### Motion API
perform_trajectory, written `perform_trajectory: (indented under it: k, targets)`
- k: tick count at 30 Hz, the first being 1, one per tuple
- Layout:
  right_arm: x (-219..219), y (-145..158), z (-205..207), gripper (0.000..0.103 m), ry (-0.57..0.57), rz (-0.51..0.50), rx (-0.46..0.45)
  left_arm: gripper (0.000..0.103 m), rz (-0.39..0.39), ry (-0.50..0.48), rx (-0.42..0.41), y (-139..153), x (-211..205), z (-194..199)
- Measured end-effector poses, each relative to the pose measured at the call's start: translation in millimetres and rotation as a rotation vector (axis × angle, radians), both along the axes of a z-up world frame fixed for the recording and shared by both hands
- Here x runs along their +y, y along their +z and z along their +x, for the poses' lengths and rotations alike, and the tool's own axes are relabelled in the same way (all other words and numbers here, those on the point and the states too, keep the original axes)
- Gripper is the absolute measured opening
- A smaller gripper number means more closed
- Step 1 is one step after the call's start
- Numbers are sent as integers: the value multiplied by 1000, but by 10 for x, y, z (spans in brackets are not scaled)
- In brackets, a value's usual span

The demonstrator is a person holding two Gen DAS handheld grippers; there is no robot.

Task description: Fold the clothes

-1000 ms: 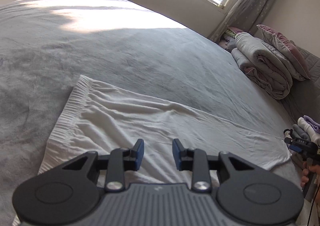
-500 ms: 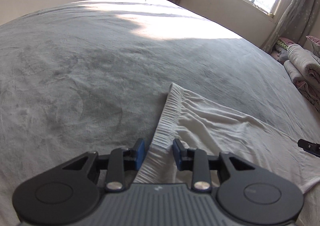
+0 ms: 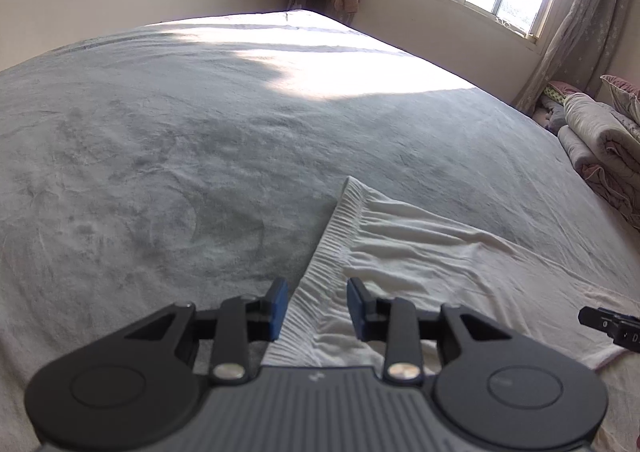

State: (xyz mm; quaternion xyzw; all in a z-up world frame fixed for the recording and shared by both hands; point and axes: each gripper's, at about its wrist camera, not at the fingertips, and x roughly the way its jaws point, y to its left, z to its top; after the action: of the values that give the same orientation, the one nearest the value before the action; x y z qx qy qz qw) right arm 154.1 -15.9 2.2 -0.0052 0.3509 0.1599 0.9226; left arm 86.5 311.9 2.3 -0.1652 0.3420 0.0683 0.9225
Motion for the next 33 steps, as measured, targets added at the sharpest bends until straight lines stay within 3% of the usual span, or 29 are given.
perform_trajectory:
  k: [7,15,19,23,26,33]
  targets:
    - [-233,28,-551,49,-51,-10,18,33,31,-102,26,-63,-306,-37]
    - [-353,16,-1096,51,-73,-26,41,37,55,-117,78,-171,-451,-156]
    - [-373,11,-1286,57,-85,-18,41,53,74,-133,77,-142,-542,-272]
    - [-354,37,-1376,60,-87,-6,52,81,97,-141,52,-129,-612,-361]
    - [-331,68,-1371,72,-88,-6,60,90,93,-138,46,-131,-635,-387]
    - [-361,101,-1233,79,-125,-2,124,101,101,-91,49,-103,-597,-401]
